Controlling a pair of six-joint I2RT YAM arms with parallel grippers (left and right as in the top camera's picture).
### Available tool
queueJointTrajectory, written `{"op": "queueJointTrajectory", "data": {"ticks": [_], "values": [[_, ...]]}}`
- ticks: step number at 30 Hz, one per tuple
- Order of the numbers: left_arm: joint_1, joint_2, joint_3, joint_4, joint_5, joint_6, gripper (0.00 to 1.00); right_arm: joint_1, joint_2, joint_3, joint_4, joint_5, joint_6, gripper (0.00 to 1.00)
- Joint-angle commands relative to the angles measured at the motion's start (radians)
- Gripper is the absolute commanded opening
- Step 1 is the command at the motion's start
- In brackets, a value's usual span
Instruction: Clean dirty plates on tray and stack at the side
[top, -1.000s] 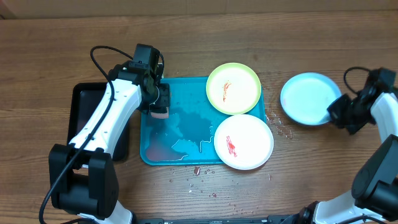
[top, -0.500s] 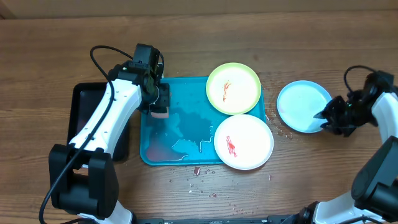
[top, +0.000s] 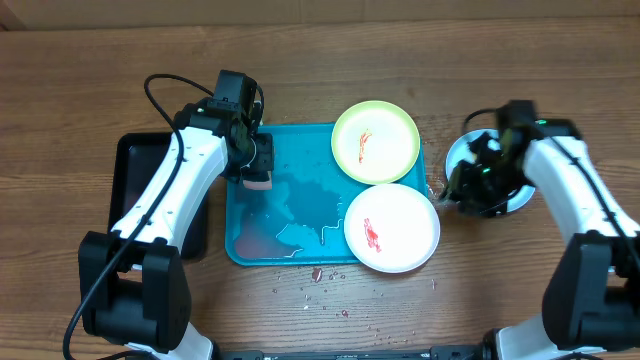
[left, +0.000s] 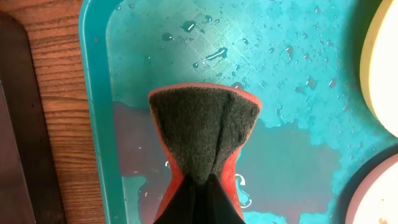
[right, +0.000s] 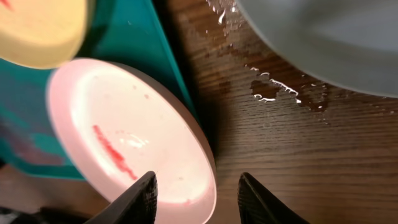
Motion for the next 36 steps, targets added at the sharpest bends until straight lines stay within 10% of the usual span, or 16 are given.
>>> {"op": "queueJointTrajectory", "data": {"ticks": [1,9,22,36], "values": [[-0.007,-0.005,-0.002,0.0,0.008,-0.011,0.04,0.076,-0.012,-0.053,0.039,0.19,0.101,0.44],[-0.007,-0.005,-0.002,0.0,0.008,-0.011,0.04,0.138,-0.011,-0.157,0.184,0.192,0.124,0.39],[-0.006,-0.005,-0.002,0.0,0.007,-0.01,0.04,0.141,-0.011,-0.212,0.187,0.191,0.124,0.04],[-0.006,-0.006,-0.002,0.001,0.007,-0.01,0.04,0.266,-0.14,-0.138,0.069,0.154,0.172,0.04]]}}
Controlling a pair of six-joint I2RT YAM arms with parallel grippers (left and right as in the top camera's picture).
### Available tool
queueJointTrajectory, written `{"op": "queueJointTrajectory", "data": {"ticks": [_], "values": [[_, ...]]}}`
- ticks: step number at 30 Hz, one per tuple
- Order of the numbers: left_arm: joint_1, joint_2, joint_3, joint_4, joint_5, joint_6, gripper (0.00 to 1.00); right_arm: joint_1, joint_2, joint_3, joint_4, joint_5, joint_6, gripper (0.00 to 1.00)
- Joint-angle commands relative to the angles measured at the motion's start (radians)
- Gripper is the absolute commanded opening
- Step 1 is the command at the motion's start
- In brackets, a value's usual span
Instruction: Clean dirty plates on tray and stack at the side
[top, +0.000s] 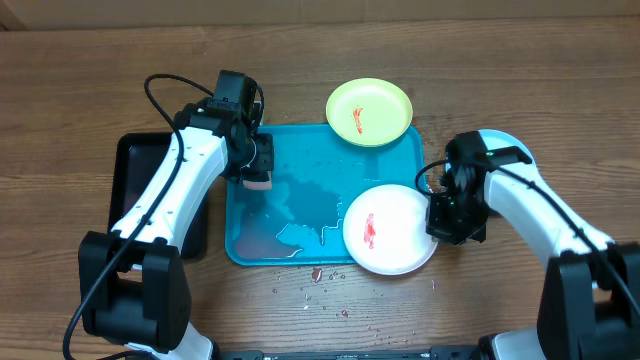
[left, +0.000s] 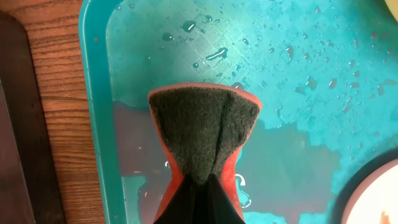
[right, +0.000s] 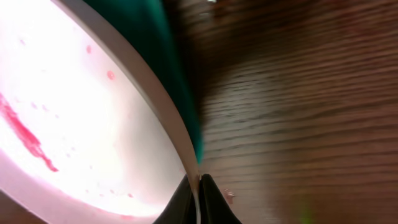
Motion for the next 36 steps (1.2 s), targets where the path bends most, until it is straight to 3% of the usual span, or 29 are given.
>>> {"op": "queueJointTrajectory", "data": {"ticks": [1,8,14,22,27,36], "values": [[-0.005,-0.006,-0.002,0.001,0.006,-0.01,0.04,0.074,-0.067,0.064,0.008,0.006,0.053,0.04],[-0.001,-0.012,0.099,-0.083,-0.013,0.017,0.04,0.266,-0.046,0.095,0.248,-0.009,0.264,0.04],[0.003,-0.012,0.214,-0.153,-0.092,0.017,0.04,0.381,0.125,0.145,0.428,-0.039,0.416,0.04],[0.003,-0.012,0.213,-0.154,-0.101,0.016,0.04,0.444,0.342,0.336,0.422,-0.037,0.446,0.04],[0.003,-0.012,0.212,-0.151,-0.102,0.016,0.04,0.44,0.352,0.365,0.389,-0.042,0.425,0.27],[0.003,-0.012,0.212,-0.146,-0.103,0.016,0.04,0.341,0.351,0.579,0.185,0.076,0.374,0.32]]}}
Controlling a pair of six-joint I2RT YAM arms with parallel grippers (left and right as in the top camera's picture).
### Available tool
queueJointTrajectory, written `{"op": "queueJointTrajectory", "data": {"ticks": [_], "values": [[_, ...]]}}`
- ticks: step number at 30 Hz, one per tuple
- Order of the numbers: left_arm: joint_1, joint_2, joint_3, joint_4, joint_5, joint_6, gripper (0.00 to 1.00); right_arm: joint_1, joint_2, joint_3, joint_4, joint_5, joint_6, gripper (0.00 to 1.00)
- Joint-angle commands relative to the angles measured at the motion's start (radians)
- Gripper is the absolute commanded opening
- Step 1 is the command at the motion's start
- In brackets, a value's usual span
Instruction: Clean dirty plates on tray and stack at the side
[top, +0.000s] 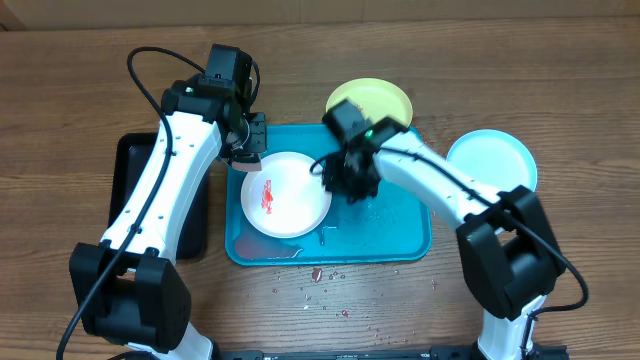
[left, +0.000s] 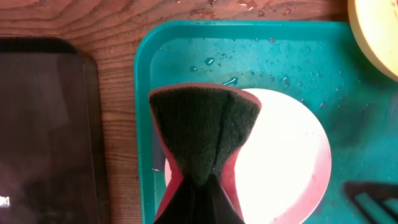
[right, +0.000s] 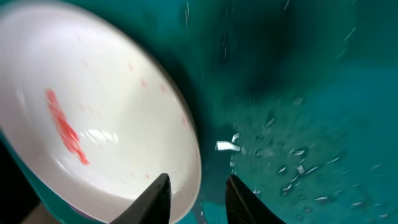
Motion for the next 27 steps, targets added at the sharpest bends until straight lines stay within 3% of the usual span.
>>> {"op": "queueJointTrajectory", "data": {"ticks": [1,7,11,20,27], "values": [[0.002,-0.011,0.019,0.003,-0.014,0.015,0.04,-0.076,-0.007,0.098,-0.008,0.098,-0.011,0.32],[0.002,-0.011,0.019,0.0,-0.014,0.015,0.04,-0.226,-0.006,0.107,0.05,0.132,0.021,0.33],[0.002,-0.011,0.019,0.001,-0.014,0.015,0.04,-0.288,0.004,0.107,0.092,0.132,0.019,0.39],[0.002,-0.011,0.019,0.002,-0.014,0.015,0.04,-0.274,0.067,0.104,0.204,0.104,-0.074,0.4],[0.002,-0.011,0.019,0.0,-0.014,0.015,0.04,-0.261,0.104,0.104,0.117,0.102,-0.048,0.36]]}}
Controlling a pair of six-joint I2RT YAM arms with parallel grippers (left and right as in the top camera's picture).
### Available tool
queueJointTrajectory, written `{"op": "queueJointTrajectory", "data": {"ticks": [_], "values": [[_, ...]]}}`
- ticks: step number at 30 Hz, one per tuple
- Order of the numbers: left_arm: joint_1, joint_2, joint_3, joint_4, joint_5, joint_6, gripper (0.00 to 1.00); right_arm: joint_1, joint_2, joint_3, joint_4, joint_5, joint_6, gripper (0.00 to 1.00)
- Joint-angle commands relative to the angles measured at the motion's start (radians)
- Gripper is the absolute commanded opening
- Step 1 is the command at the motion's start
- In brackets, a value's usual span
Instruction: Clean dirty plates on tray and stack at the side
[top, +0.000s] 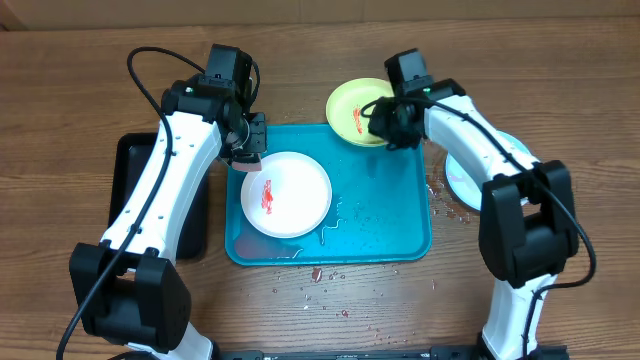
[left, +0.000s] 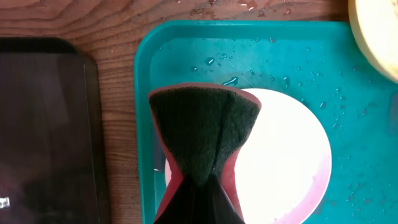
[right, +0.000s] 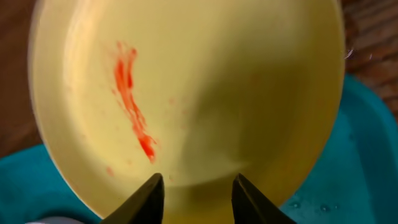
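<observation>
A white plate (top: 290, 195) with a red smear lies in the left half of the teal tray (top: 385, 225). My left gripper (top: 250, 160) is shut on a red sponge with a dark scouring face (left: 205, 134), held at that plate's (left: 286, 155) far left rim. A yellow plate (top: 362, 105) with a red streak (right: 134, 102) rests on the tray's far right corner. My right gripper (right: 196, 190) hangs open right over the yellow plate's near part.
A light blue plate (top: 460, 182) lies on the table right of the tray, partly under my right arm. A black tray (top: 130, 190) sits left of the teal one. Water drops wet the teal tray (left: 146, 124); crumbs (top: 320, 285) lie before it.
My right gripper, open beside the white plate in the tray's middle, now stands open over the yellow plate at the far right corner. Left gripper, sponge and white plate have not moved.
The white plate first lay on the tray's right front edge, my right gripper open next to it. Then the gripper was shut on its rim. Later the plate lay in the tray's left half under the sponge, released. Now my right gripper is over the yellow plate.
</observation>
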Motion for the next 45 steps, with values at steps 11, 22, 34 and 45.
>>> {"op": "queueJointTrajectory", "data": {"ticks": [11,22,34,45], "values": [[0.002,-0.011,0.019,0.0,-0.013,0.015,0.04,0.008,0.011,0.004,-0.216,-0.016,0.015,0.35],[0.002,-0.011,0.019,-0.002,-0.013,0.015,0.04,0.008,0.011,0.004,-0.324,-0.016,0.006,0.35],[0.002,-0.011,0.019,-0.007,-0.013,0.016,0.04,0.038,-0.058,0.006,-0.37,-0.167,-0.194,0.31],[-0.003,0.029,-0.033,-0.043,-0.005,0.015,0.04,0.27,-0.068,-0.096,-0.118,-0.131,-0.082,0.47]]}}
